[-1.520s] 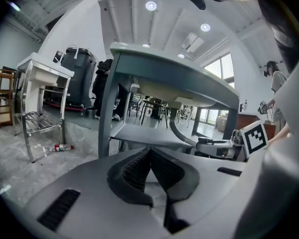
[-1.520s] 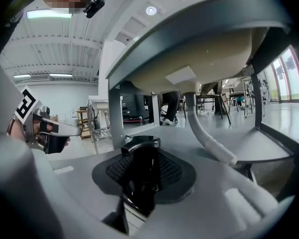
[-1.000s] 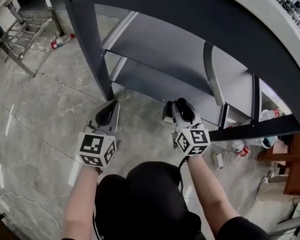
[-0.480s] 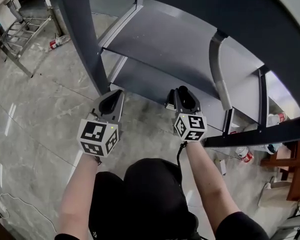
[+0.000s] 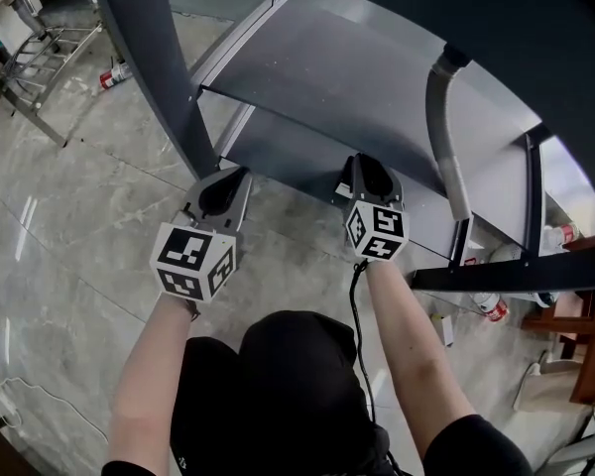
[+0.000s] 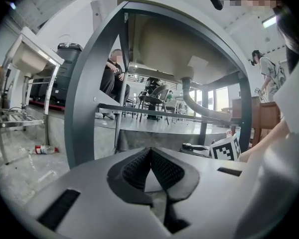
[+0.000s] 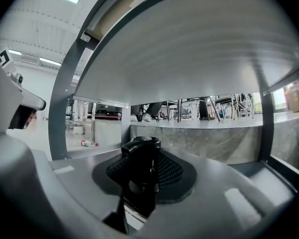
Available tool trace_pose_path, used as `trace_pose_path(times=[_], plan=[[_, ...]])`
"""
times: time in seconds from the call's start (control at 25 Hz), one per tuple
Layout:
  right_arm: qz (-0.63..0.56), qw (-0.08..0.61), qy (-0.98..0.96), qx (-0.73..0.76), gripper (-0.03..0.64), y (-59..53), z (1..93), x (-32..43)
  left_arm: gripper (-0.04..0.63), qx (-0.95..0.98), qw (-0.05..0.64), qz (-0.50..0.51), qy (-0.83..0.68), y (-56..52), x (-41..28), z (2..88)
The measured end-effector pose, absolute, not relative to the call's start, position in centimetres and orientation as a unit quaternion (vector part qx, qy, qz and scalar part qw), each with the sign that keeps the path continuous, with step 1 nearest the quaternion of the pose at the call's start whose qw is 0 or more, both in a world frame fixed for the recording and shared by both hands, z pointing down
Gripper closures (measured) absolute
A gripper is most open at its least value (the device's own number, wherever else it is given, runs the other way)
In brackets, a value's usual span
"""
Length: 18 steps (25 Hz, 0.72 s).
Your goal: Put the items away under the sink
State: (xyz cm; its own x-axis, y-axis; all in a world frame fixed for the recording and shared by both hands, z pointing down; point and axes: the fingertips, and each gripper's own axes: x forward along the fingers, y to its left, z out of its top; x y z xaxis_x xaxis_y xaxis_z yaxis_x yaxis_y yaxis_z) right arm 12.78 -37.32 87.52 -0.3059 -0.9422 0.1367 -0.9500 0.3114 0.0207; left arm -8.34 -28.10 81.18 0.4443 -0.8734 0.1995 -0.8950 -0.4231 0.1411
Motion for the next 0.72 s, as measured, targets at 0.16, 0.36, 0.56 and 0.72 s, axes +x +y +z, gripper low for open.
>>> trace_pose_path(times=[0.16, 0.36, 0.56, 0.72], plan=[[0.045, 0.061, -0.81, 0.582, 0.519, -36.9, 88.1, 12.7, 0.586, 0.83, 0.133, 0.032, -0.54, -28.2, -9.2, 81.4], [0.073, 0.065, -0.817, 0.569, 0.416, -36.5, 88.6, 12.8, 0.586, 0.839, 0.129, 0.038, -0.527, -27.7, -8.8, 81.4], [0.063, 0.1, -0.822, 0.557, 0.36, -34.2, 89.4, 12.7, 0.586, 0.841, 0.12, 0.037, -0.526, -26.8, -8.7, 80.3], [0.072, 0.105, -0.814, 0.566, 0.362, -31.5, 87.9, 12.6, 0.586, 0.84, 0.124, 0.033, -0.527, -25.0, -9.3, 77.5]])
